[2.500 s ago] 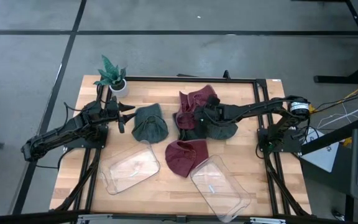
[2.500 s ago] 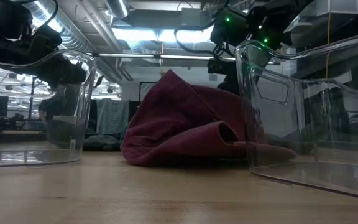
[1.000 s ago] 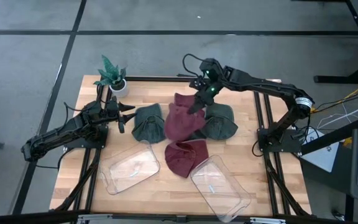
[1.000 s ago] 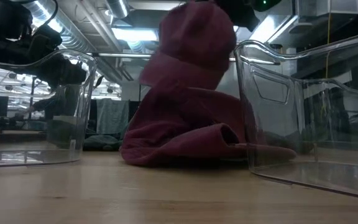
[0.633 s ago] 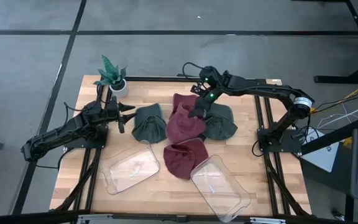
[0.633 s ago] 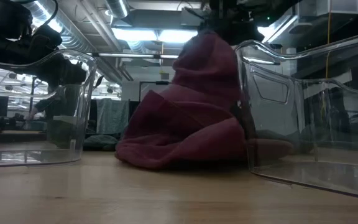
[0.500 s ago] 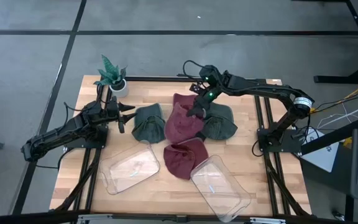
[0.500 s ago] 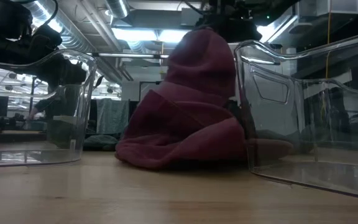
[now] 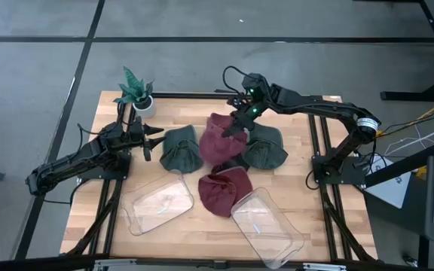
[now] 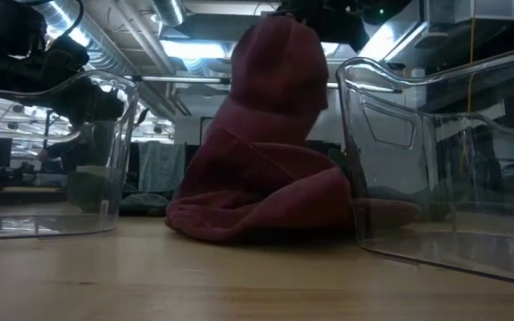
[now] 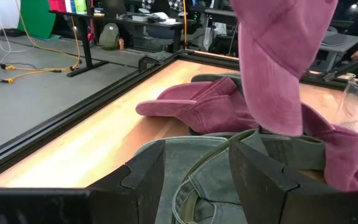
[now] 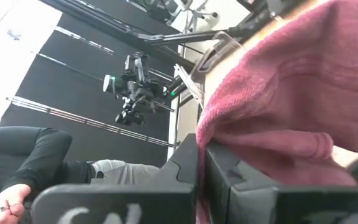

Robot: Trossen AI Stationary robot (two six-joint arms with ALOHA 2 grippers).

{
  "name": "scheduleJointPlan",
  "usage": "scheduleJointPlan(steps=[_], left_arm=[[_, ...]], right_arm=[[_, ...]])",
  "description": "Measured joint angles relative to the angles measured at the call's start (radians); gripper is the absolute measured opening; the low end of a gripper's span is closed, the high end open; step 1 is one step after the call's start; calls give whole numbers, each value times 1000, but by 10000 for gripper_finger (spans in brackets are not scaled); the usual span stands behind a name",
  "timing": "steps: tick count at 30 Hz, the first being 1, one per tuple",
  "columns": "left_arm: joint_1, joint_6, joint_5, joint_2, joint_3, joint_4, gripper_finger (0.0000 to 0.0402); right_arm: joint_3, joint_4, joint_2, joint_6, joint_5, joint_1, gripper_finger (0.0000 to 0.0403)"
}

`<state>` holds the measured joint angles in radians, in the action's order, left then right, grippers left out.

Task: Pick & Place hat
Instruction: Put the top red cap into the left transparent bin

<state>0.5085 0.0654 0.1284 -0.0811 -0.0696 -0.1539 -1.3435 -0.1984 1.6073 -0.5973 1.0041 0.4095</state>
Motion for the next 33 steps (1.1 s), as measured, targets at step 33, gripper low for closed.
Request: scheduleJointPlan(steps=[33], left_arm=[[0,0,0,0,0,0,173]], right_arm=[[-168,38,0,130,7,-141,6]])
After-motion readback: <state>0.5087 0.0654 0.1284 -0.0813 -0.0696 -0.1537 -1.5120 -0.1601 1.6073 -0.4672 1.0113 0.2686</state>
